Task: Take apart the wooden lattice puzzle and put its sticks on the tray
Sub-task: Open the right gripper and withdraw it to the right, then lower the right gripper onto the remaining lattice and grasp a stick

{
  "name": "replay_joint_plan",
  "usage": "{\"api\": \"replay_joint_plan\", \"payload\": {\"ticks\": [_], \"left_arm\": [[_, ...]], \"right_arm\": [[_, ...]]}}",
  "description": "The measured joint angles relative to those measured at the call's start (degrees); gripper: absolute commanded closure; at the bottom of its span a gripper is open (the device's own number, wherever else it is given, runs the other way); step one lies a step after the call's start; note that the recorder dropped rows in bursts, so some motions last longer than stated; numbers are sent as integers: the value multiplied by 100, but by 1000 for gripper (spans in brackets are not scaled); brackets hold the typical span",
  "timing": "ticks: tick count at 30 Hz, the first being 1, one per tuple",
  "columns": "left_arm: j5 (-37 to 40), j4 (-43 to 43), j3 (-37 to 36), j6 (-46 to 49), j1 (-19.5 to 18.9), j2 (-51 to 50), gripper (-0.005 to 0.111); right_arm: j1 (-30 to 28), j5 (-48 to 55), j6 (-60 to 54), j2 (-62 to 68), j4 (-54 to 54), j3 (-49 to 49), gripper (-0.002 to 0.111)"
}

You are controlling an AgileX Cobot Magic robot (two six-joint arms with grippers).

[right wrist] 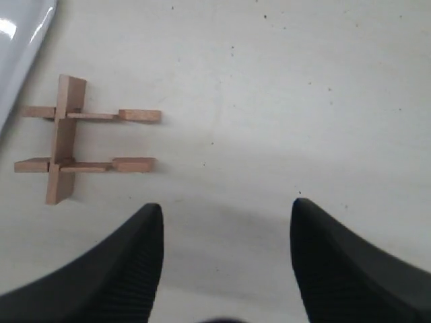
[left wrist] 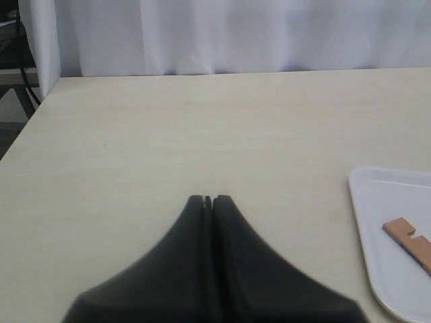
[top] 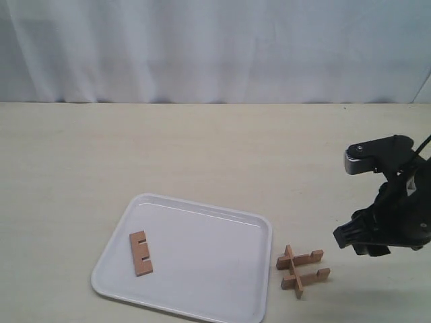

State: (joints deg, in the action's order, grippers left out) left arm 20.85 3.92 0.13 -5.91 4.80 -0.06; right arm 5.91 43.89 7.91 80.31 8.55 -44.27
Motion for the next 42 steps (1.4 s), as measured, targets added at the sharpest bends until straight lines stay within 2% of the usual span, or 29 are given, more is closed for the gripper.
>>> {"api": "replay_joint_plan", "payload": {"ticks": [4, 8, 9, 11, 13, 18, 22, 31, 42], "left_arm": [[0, 0, 0, 0, 0, 0, 107], [0, 0, 0, 0, 0, 0, 107], [0, 0, 0, 0, 0, 0, 107], [0, 0, 0, 0, 0, 0, 107], [0, 0, 0, 0, 0, 0, 107], [0, 0, 0, 0, 0, 0, 107], [0, 0, 0, 0, 0, 0, 107], [0, 0, 0, 0, 0, 0, 107], [0, 0, 0, 0, 0, 0, 107]], "right_arm": [[0, -370, -37, 13, -218, 102, 54], [0, -264, -225, 13, -926, 7, 54], [0, -201, -353, 13, -1119, -21, 55], [0, 58, -1032, 13, -1881, -37, 65], [176, 189, -1418, 13, -2144, -37, 65], [1276, 138, -1325, 230, -2024, -26, 65], [1766, -144, -750, 574, -1499, 94, 65], [1820, -710, -185, 1116, -973, 94, 65], [1820, -506, -99, 1188, -938, 94, 65]]}}
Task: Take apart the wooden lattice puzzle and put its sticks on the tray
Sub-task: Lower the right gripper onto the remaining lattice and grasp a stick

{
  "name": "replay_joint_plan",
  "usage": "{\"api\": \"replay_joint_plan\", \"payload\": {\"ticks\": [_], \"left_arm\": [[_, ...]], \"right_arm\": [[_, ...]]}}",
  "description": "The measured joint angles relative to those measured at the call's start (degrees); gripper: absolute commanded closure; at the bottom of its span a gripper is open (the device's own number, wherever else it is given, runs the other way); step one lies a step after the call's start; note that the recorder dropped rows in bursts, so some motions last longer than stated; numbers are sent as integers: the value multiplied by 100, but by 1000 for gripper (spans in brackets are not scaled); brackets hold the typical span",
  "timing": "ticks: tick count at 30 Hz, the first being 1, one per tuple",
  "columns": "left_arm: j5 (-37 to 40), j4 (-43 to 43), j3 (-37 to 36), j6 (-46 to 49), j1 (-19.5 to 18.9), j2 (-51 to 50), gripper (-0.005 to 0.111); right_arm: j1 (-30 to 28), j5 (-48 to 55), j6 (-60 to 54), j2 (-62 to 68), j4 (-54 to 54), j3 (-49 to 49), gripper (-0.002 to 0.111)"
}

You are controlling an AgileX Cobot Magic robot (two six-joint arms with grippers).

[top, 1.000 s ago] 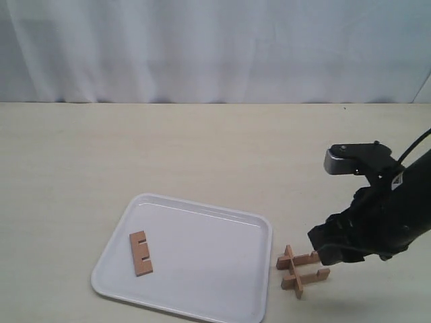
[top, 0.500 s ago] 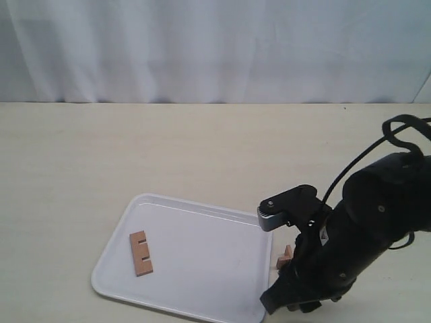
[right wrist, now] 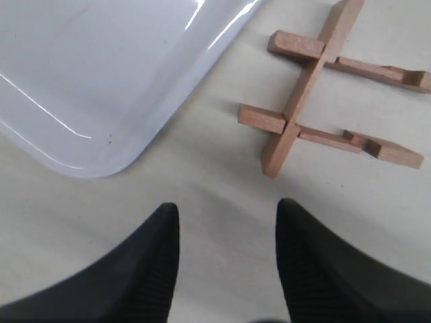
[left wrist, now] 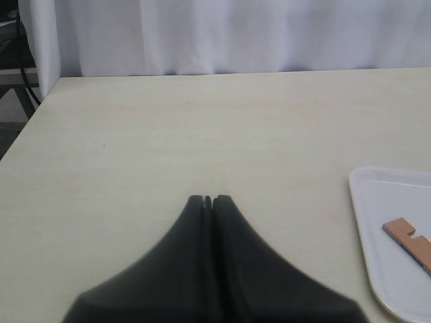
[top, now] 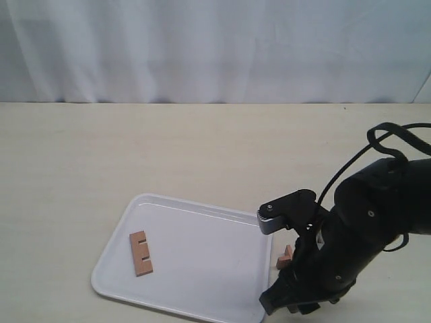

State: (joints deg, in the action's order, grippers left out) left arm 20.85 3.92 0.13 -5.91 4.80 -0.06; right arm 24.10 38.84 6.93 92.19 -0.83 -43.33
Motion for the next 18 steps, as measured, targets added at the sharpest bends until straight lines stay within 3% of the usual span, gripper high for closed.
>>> {"api": "replay_joint_plan", "payload": {"ticks": [18], "left_arm": [[0, 0, 0, 0, 0, 0, 107]], "right_arm": [[0, -513, 226, 399, 0, 185, 65]]}}
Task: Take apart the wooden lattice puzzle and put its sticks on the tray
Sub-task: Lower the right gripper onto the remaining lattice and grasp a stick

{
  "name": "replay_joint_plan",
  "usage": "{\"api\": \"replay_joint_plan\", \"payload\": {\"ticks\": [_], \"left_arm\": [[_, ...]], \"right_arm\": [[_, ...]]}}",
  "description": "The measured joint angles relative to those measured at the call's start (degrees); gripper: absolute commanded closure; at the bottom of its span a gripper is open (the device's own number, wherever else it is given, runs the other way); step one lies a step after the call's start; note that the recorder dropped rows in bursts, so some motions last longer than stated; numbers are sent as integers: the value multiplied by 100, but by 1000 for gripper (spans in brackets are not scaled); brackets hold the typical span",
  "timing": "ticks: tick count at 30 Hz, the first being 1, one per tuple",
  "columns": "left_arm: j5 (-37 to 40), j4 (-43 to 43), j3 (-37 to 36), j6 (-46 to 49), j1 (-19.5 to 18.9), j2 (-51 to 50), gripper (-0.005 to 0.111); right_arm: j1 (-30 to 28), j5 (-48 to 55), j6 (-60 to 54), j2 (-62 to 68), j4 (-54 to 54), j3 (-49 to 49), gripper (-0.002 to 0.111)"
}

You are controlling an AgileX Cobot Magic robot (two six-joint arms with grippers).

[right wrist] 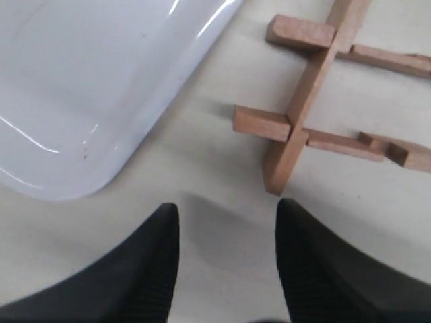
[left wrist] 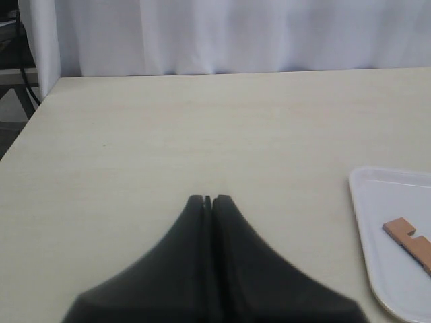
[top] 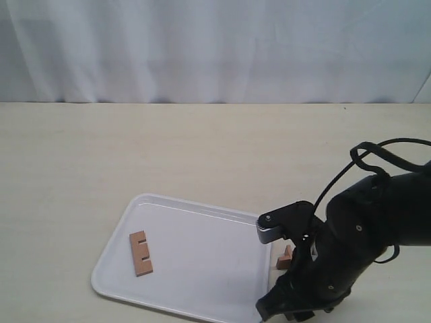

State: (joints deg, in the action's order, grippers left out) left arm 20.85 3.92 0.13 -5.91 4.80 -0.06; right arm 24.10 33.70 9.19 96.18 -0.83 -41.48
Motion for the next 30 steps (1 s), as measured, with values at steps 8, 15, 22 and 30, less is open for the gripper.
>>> {"api": "replay_joint_plan", "payload": {"ticks": [8, 15, 22, 30], "left_arm": [[0, 0, 0, 0, 0, 0, 107], [0, 0, 0, 0, 0, 0, 107], [0, 0, 0, 0, 0, 0, 107], [0, 0, 0, 0, 0, 0, 107]], "right_arm": [[-14, -236, 174, 26, 83, 0, 65], [-115, -313, 382, 26, 278, 0, 66], [-115, -490, 430, 141, 287, 0, 66], [-115, -674, 614, 190, 494, 0, 68]]}}
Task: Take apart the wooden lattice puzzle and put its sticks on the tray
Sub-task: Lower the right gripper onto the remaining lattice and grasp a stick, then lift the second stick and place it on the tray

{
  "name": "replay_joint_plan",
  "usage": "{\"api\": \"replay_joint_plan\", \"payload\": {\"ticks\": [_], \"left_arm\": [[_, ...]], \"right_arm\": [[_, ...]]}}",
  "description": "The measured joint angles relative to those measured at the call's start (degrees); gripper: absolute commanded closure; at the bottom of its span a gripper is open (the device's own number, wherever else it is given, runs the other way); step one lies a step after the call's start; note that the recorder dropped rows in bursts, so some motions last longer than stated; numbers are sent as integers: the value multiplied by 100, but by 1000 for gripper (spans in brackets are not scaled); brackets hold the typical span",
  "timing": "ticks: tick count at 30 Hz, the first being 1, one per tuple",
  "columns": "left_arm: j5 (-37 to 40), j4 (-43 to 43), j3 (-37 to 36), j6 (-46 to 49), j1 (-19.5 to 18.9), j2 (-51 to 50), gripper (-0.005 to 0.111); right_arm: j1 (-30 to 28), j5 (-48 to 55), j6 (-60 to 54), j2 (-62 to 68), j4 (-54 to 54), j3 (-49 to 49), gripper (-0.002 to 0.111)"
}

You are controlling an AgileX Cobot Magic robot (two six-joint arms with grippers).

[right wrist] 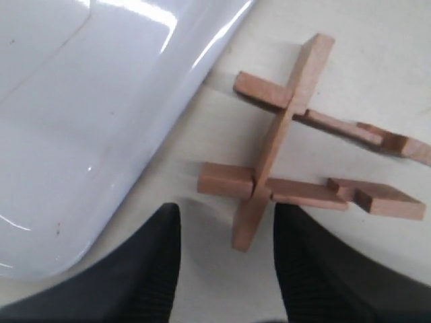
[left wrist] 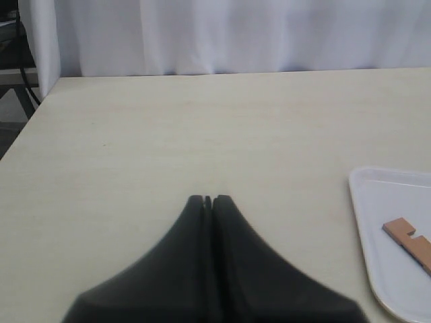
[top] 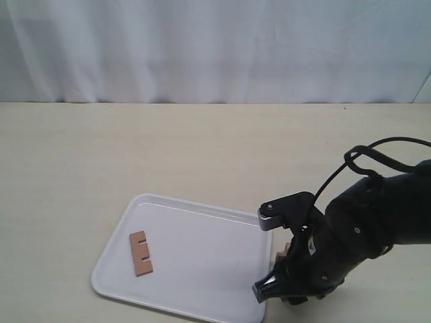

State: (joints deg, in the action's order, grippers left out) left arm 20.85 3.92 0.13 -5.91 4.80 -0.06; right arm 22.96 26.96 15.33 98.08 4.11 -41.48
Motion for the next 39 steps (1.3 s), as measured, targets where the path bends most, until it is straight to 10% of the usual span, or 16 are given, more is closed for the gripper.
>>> {"api": "replay_joint_plan", "payload": {"ticks": [9, 39], "left_arm": [[0, 0, 0, 0, 0, 0, 107], [0, 0, 0, 0, 0, 0, 107]], "right_arm": [[0, -51, 554, 0, 650, 0, 104], [0, 12, 636, -835, 807, 0, 104]]}}
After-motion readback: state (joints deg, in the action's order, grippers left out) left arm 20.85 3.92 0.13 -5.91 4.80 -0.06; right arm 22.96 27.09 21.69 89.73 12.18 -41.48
